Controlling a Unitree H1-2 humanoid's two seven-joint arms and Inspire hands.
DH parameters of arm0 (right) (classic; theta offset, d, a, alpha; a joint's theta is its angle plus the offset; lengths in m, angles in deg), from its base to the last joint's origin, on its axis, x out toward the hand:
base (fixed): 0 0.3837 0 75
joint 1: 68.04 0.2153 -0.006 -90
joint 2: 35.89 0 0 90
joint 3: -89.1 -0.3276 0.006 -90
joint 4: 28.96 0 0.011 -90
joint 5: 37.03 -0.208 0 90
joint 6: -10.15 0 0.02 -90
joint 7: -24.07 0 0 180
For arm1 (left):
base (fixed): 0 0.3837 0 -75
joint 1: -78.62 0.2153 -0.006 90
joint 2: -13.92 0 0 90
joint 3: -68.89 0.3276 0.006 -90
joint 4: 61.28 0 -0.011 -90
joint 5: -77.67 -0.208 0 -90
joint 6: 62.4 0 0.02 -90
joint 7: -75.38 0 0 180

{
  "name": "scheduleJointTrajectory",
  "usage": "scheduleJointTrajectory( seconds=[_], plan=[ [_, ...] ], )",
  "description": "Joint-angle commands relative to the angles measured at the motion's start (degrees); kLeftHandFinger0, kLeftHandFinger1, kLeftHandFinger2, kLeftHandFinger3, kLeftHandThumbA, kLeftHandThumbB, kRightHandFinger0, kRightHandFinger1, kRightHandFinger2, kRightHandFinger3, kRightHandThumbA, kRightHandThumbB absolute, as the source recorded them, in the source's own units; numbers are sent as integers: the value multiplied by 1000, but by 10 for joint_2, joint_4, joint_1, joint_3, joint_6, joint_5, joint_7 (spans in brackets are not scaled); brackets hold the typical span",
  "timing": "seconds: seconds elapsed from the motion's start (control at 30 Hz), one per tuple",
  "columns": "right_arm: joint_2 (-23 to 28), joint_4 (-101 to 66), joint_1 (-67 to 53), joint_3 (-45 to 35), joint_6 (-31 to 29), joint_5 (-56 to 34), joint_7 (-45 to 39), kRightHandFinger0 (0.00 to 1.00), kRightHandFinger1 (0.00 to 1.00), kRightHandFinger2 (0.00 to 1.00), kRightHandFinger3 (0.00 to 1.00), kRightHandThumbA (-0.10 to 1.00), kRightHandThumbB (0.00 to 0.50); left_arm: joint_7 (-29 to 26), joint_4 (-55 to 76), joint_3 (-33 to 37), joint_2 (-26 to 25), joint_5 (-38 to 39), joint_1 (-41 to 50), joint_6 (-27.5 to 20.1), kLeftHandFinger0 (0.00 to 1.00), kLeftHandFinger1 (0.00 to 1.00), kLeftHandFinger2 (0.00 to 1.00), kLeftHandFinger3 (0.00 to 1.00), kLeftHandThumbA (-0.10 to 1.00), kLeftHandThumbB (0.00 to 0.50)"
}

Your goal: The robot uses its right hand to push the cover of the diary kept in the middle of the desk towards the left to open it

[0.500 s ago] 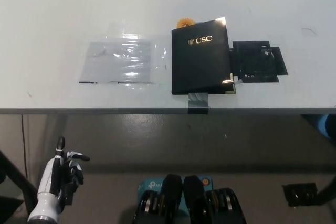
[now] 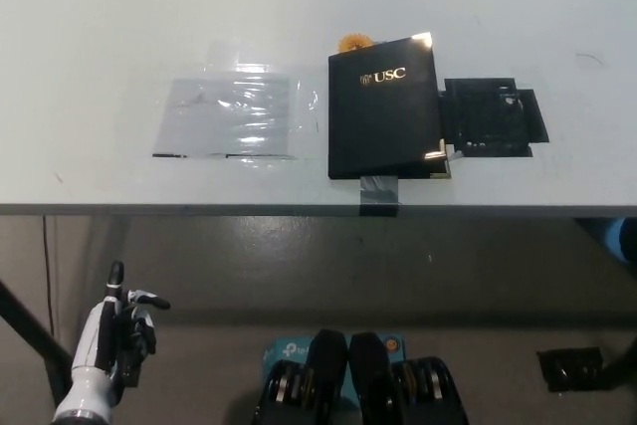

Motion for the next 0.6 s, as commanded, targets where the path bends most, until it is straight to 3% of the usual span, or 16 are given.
scheduleJointTrajectory(
  seconds=[0.0, 0.13, 0.2, 0.3, 0.37, 0.5, 0.57],
  plan=[
    [8, 25, 44, 24, 36, 9, -9, 821, 874, 913, 936, 1000, 120, -7, 10, 0, -5, -3, -9, -6, 35, 150, 138, 337, 1000, 470],
    [-22, 71, 83, 21, 93, -23, 11, 802, 867, 895, 933, 1000, 113, -6, 10, -1, -5, 1, -9, -2, 46, 155, 152, 356, 1000, 493],
    [-42, 86, 93, 12, 114, -33, 23, 798, 865, 896, 933, 1000, 136, -5, 9, 0, -4, 0, -4, -7, 29, 136, 136, 351, 1000, 497],
    [-69, 112, 112, -2, 120, -46, 35, 791, 868, 910, 951, 1000, 123, -7, 9, -1, -3, 0, -4, -8, 1, 111, 106, 337, 1000, 497],
    [-92, 152, 134, -14, 126, -64, 42, 831, 907, 970, 1000, 1000, 157, -9, 9, 0, -2, -2, -5, -11, 23, 130, 118, 326, 1000, 467],
    [-129, 207, 162, -33, 137, -77, 60, 826, 899, 967, 1000, 1000, 186, -10, 13, -1, 1, -1, -5, -4, 44, 153, 136, 324, 1000, 493],
    [-146, 228, 169, -41, 133, -82, 65, 837, 903, 959, 1000, 1000, 193, -9, 14, -2, 1, 1, -4, -2, 30, 145, 139, 333, 1000, 483]
  ],
)
